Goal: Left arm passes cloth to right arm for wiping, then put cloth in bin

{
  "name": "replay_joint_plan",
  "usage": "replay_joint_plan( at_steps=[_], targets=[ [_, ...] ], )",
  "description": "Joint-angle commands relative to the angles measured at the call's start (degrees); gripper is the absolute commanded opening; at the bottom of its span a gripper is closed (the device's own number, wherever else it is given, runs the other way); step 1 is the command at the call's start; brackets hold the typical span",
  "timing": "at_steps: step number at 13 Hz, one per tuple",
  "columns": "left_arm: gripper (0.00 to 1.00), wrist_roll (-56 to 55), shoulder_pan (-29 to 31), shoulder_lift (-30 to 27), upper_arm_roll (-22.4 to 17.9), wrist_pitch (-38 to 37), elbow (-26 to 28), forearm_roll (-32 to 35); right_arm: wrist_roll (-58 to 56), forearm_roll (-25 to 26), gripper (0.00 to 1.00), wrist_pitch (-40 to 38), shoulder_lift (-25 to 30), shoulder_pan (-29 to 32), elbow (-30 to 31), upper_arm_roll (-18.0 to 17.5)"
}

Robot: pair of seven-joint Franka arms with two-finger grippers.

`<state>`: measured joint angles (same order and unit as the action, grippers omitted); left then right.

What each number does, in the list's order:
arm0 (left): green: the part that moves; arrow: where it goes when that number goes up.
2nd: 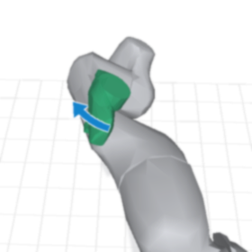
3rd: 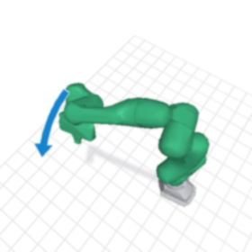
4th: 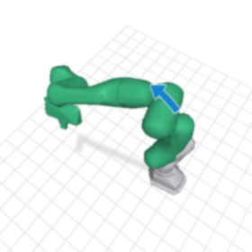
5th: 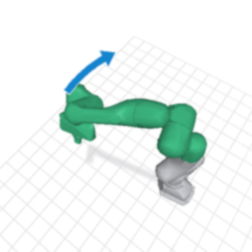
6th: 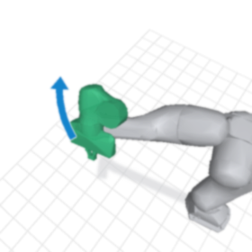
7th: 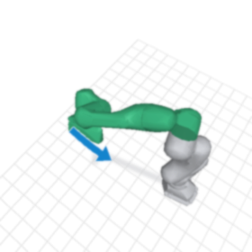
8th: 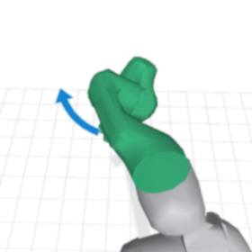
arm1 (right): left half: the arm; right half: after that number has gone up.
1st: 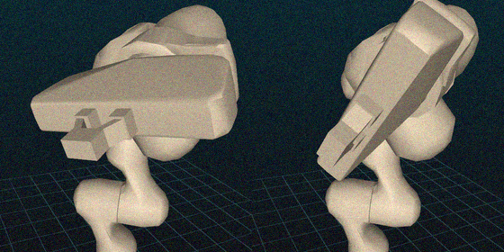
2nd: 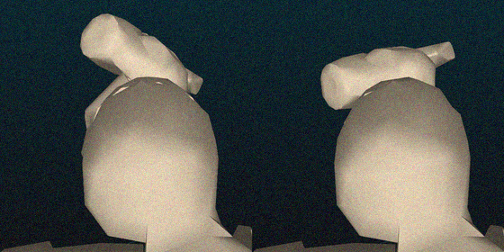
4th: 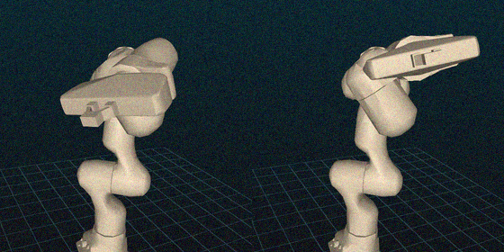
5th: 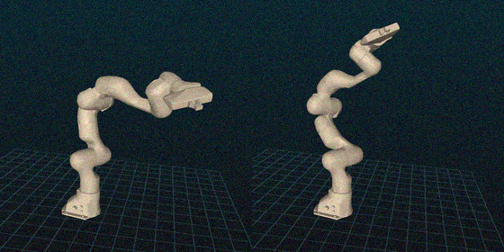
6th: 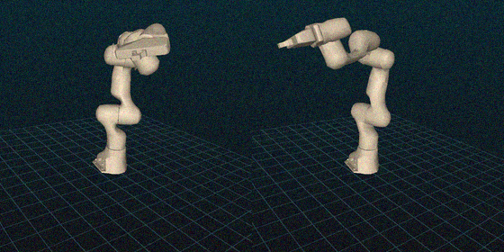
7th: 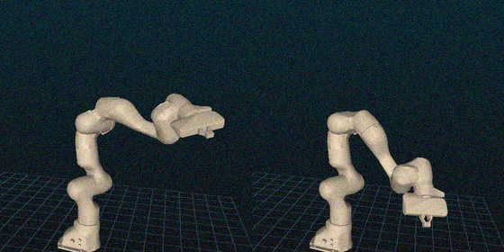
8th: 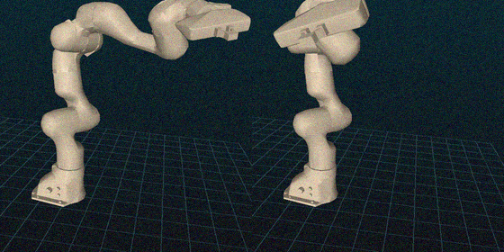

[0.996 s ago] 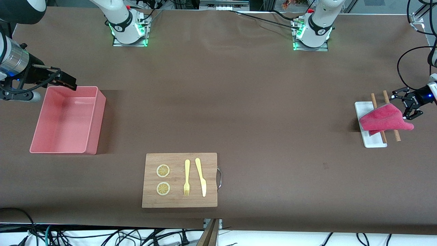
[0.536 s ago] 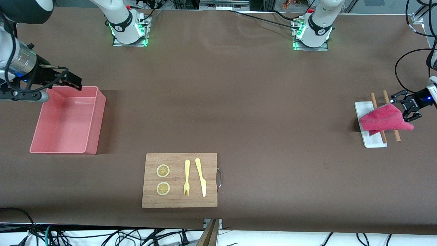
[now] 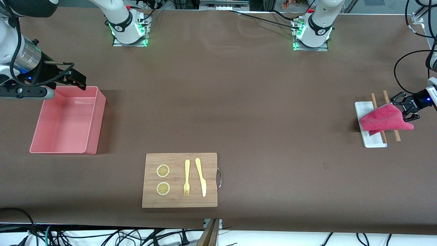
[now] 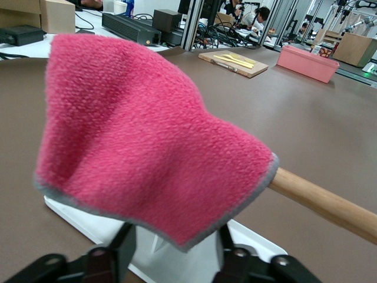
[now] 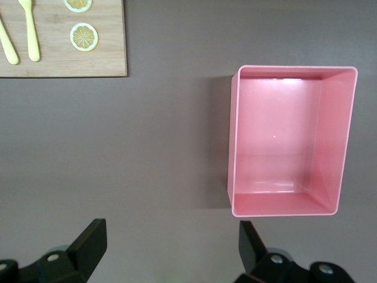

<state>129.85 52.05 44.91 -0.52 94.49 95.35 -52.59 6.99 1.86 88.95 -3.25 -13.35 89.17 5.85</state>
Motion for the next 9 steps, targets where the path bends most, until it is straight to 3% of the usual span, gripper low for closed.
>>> replay_joint_plan(
  at_steps=[1,9],
  targets=[
    [0.03,2.5,-0.5,1.0,-0.4,0.0,-1.8,-1.5,-0.6,-0.1,1.0,-5.1,2.0,-0.2,-1.4,-0.8],
    [0.0,2.4,-0.4,0.4,-0.5,-0.1,-2.5,-1.0,-3.5,-0.4,1.0,-9.2,3.1,-0.2,-3.8,-3.2]
  ],
)
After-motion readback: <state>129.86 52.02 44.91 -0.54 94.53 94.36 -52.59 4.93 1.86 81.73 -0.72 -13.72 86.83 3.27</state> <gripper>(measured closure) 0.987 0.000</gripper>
